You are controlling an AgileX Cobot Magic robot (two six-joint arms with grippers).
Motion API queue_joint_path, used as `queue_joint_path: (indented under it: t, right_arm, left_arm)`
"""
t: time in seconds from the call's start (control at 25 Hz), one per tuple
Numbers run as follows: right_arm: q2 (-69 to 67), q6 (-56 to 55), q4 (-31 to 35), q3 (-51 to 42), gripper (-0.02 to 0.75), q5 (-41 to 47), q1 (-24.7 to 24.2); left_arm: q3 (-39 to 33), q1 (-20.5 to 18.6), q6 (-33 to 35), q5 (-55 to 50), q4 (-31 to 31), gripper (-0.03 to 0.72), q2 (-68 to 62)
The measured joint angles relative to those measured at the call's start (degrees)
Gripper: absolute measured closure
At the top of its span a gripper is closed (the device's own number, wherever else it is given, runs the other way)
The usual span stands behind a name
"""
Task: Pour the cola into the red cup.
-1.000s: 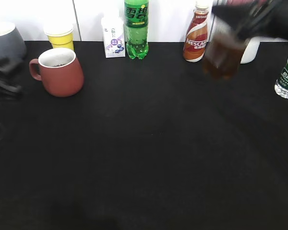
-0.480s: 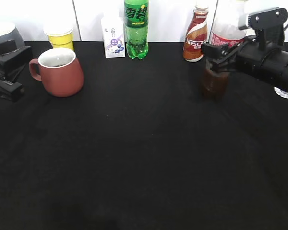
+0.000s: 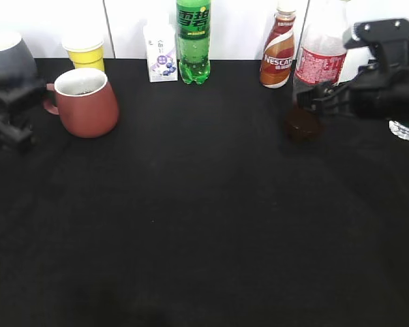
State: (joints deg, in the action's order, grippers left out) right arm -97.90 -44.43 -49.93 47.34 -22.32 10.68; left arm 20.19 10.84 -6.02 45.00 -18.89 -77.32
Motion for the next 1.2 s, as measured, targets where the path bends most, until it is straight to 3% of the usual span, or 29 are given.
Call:
queue_joint_path:
  t: [0.12,0.24,0.48,0.6,0.72,0.84,0.96,1.0,1.12,1.2]
  right_arm:
    - [2.74,-15.42,-15.71,0.00,0.078,2.87,0.00]
    - [7.21,-19.36,-27.82,0.00,0.087,9.88,0.00]
    - [16.00,-19.43,-34.68,0.00,0.107,19.61,0.00]
    - [18.19,-17.31,-33.22,0.00,0.130,32.69,5.18]
    - [18.24,1.13,-11.63,0.02,0.155,43.92,13.66]
    - [24.72,6.45,4.83,0.02,0.158,49.32,14.64]
    - [41.44,25.11,27.44,0.02,0.158,52.11,14.64]
    - [47.37,28.57,32.25,0.02,0.158,55.85,14.65]
    - [63.68,30.51,37.31,-1.28,0.158,70.44,14.65]
    - [76.22,30.64,39.96,-7.34,0.158,77.75,14.65]
  left_arm:
    - [3.31,3.03,-0.11,-20.82,5.41,0.409,0.30]
    - [11.22,7.97,-0.11,-45.56,13.10,0.419,3.29]
    - [19.17,8.57,-0.11,-71.87,20.72,0.422,16.50]
    - [19.27,8.57,-0.11,-83.06,21.32,0.423,23.58]
    - [19.32,8.57,-0.17,-92.91,18.89,0.423,34.28]
    - [19.36,8.57,-0.17,-97.44,18.49,0.423,44.49]
    - [18.18,8.57,-0.17,-101.85,18.18,0.423,54.04]
    - [17.30,8.57,-0.17,-103.76,18.13,0.423,56.97]
    - [13.08,8.57,-0.17,-109.12,18.12,0.423,66.94]
    - [11.53,8.57,-0.17,-110.12,18.07,0.423,73.84]
